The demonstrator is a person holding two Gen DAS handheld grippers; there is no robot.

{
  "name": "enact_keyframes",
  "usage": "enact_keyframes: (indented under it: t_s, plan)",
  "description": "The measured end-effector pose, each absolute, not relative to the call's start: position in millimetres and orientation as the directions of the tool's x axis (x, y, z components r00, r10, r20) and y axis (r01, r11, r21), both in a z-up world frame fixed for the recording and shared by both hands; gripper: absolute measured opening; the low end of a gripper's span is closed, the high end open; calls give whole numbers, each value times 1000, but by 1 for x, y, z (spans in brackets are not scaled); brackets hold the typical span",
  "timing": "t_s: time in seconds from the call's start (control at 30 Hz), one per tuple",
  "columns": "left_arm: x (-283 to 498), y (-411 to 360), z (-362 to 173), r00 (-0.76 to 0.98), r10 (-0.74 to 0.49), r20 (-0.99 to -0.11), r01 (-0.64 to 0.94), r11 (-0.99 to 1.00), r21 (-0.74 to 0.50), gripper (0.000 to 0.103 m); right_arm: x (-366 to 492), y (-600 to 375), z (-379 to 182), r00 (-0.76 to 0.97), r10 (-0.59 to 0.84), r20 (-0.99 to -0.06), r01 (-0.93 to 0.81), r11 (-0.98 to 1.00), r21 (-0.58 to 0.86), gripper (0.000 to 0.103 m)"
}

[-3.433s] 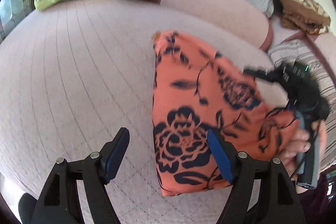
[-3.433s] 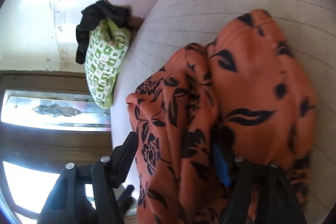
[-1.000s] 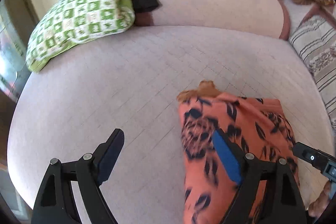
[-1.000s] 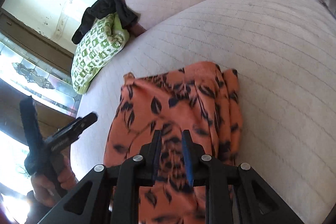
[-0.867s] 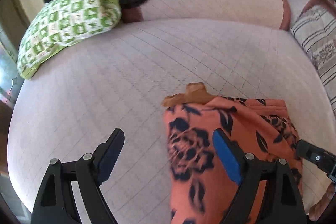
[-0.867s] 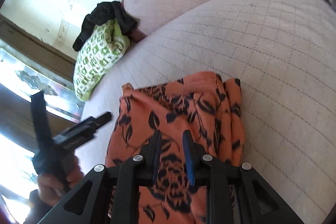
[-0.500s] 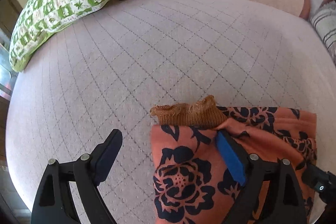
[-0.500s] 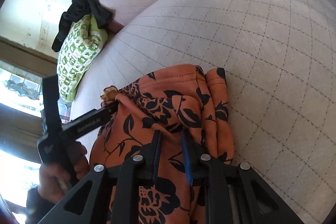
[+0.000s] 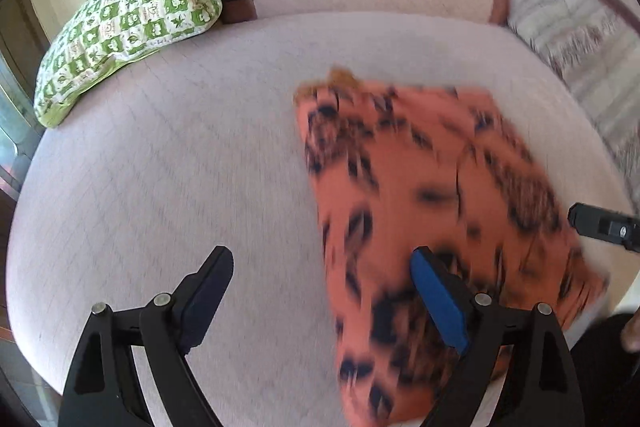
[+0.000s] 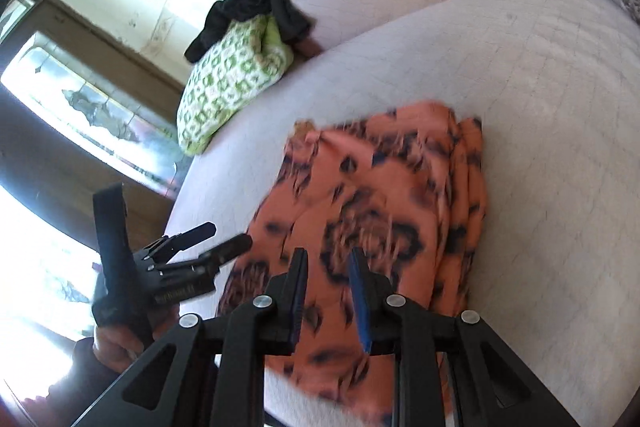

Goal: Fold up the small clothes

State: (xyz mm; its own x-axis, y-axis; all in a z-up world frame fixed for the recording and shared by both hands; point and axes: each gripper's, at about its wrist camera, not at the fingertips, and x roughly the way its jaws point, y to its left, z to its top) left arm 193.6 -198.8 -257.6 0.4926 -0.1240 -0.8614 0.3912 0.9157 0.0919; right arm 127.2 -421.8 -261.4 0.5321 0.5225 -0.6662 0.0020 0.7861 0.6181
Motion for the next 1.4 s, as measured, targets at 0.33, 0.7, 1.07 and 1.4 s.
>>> enact_keyframes:
  t_s: [0.33,0.7,1.07,1.4]
  plan:
    - [169,-185,-292,502,-172,-848,369,929,30,92,83,-398,-302,465,479,-745,61,822,566,22]
    - [183,-159,-286,401,-236,-885,258,956,-137,102,78,-397,-294,520,439,-733,130,807,576,23]
    - [160,-165,-292,471,-189,-861,368,930,-3,103,109,-395,-299,490,370,-789,229,819,526,23]
    - [172,-159,-292,455,-246,-856,404,913,-48,103,209,-344,-246,495,401,-771,74,864,497,24]
